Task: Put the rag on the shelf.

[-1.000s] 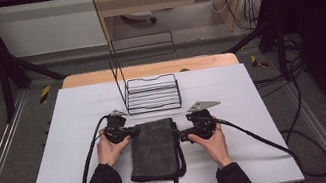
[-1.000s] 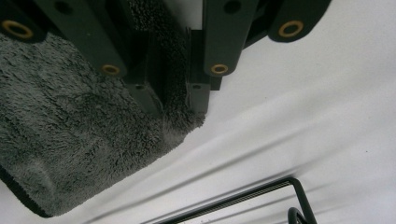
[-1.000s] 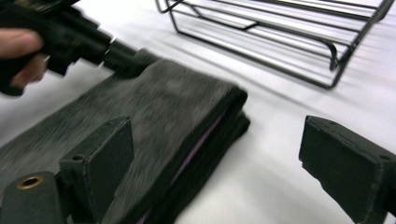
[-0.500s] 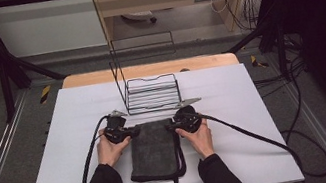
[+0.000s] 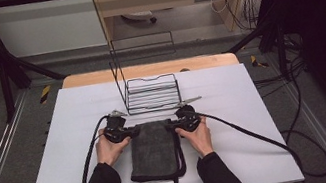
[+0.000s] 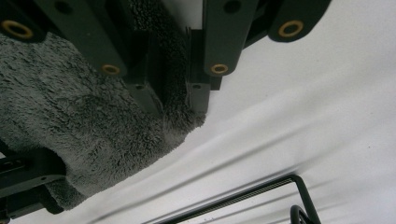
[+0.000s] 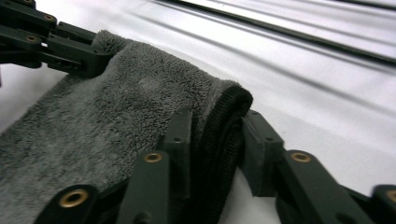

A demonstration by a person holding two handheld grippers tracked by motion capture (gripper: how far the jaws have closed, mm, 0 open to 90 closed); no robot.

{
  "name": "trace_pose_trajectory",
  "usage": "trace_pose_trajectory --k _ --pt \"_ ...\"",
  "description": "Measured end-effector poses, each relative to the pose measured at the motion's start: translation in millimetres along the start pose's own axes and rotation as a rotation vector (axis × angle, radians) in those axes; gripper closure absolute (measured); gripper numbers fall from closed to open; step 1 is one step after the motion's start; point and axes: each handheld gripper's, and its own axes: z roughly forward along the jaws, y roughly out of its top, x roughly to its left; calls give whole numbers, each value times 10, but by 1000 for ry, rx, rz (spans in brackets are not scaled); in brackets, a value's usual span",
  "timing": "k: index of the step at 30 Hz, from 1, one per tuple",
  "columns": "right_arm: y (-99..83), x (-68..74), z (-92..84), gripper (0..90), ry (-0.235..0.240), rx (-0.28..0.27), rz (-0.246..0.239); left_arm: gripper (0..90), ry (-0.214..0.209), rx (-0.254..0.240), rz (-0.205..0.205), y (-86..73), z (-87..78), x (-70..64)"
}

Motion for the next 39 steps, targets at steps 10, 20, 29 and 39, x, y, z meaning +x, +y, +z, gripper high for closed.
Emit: trace_pose_trajectory --k 10,20,29,39 --pt "48 -48 -69 782 67 1 36 814 -24 -22 -55 18 -65 32" --pt "58 99 -318 783 99 -108 -25 816 -51 -118 -11 32 -375 -40" --pt "35 234 -509 784 114 -185 -78 816 -56 -190 42 -2 -630 -157" --pt "35 363 -742 783 127 -284 -133 816 -72 -270 60 -15 -896 -296"
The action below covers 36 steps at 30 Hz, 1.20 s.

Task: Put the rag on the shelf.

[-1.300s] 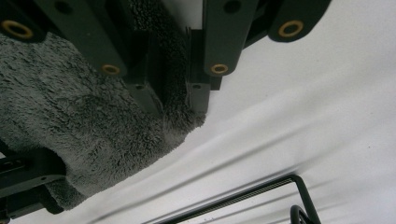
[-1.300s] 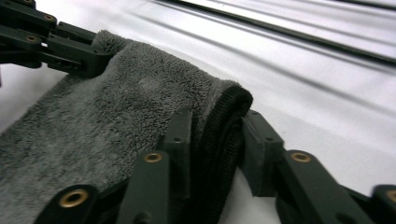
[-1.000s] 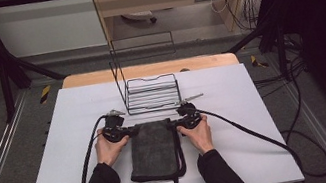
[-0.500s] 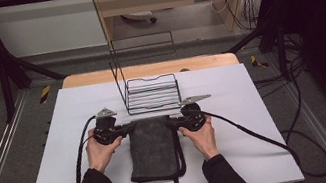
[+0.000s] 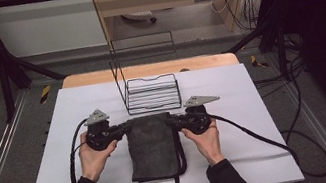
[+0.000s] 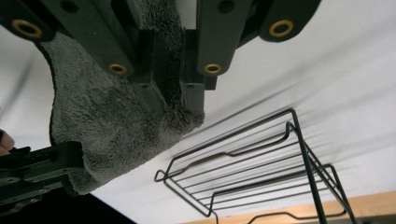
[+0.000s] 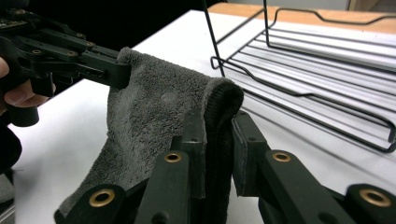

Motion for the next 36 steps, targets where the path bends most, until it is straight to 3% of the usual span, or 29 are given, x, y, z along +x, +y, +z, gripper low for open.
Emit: trace_pose_trajectory --k 11,19,36 --pt "125 145 -180 784 2 -66 -61 816 -2 -56 23 88 -177 -120" --pt "244 213 -326 784 0 -124 -91 815 9 -111 68 251 -306 -245" --pt "540 310 -589 784 -28 -243 -151 816 11 -228 104 540 -446 -381"
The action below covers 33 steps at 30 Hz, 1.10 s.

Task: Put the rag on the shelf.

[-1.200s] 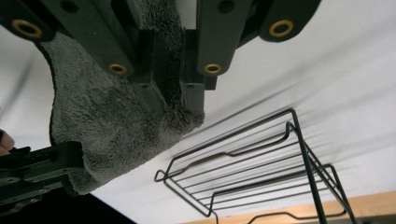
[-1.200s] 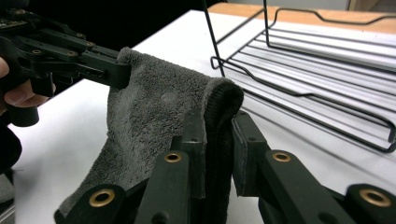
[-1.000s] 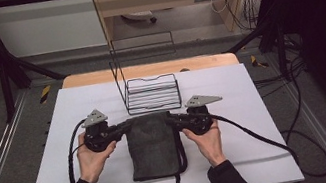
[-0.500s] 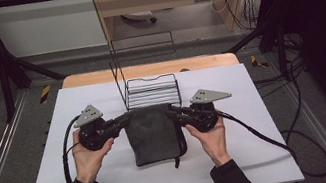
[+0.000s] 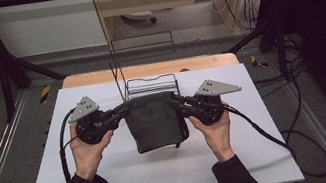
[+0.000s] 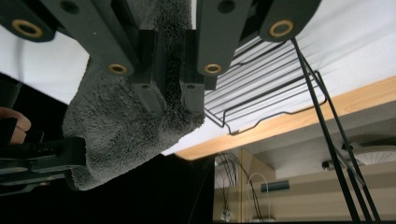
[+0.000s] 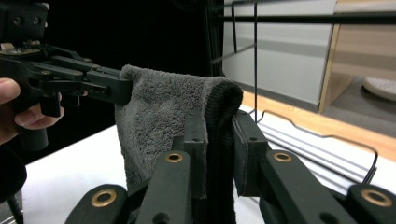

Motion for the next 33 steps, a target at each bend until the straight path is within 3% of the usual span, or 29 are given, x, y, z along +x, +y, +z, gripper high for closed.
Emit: trace_pose_trajectory --k 8,33 --pt "147 24 -50 784 -22 -55 -25 816 20 -64 27 160 -26 -46" --pt "693 66 -117 785 -85 -204 -94 816 50 -248 35 615 -43 -65"
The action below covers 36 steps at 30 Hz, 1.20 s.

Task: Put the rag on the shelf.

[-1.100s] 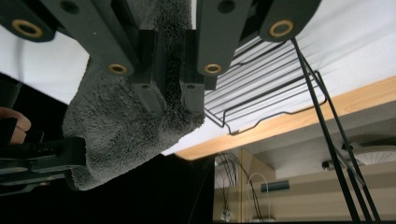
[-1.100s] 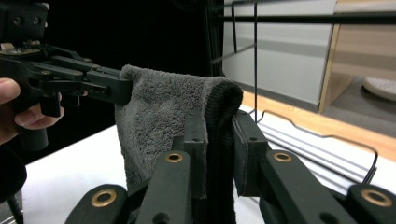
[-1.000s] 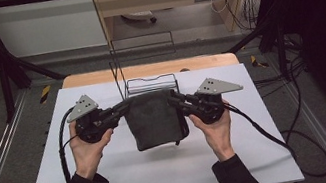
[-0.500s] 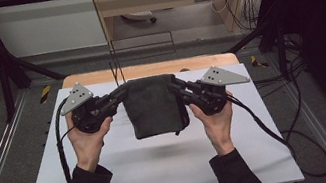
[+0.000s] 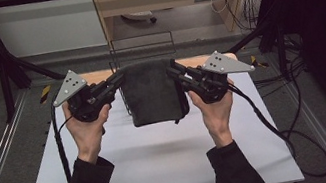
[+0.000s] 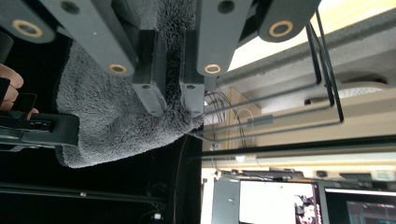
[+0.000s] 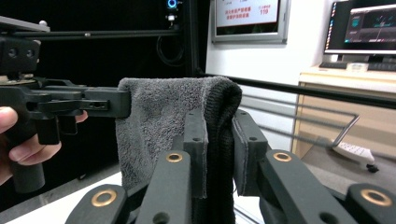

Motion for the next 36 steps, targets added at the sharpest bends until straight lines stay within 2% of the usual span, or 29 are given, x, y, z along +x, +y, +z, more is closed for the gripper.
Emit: trace_pose_trajectory --k 13,21,26,30,36 --pt "257 -28 86 785 -23 -61 -30 817 18 -95 11 252 23 31" --pt "389 -45 179 785 -32 -95 -44 817 34 -136 22 399 41 74" --pt "488 -57 228 785 -41 -119 -56 817 36 -164 9 463 60 93" --pt "556 -69 250 785 -44 -131 -63 817 45 -178 22 543 80 104" --pt "717 -84 319 785 -56 -156 -92 817 54 -210 27 657 101 124"
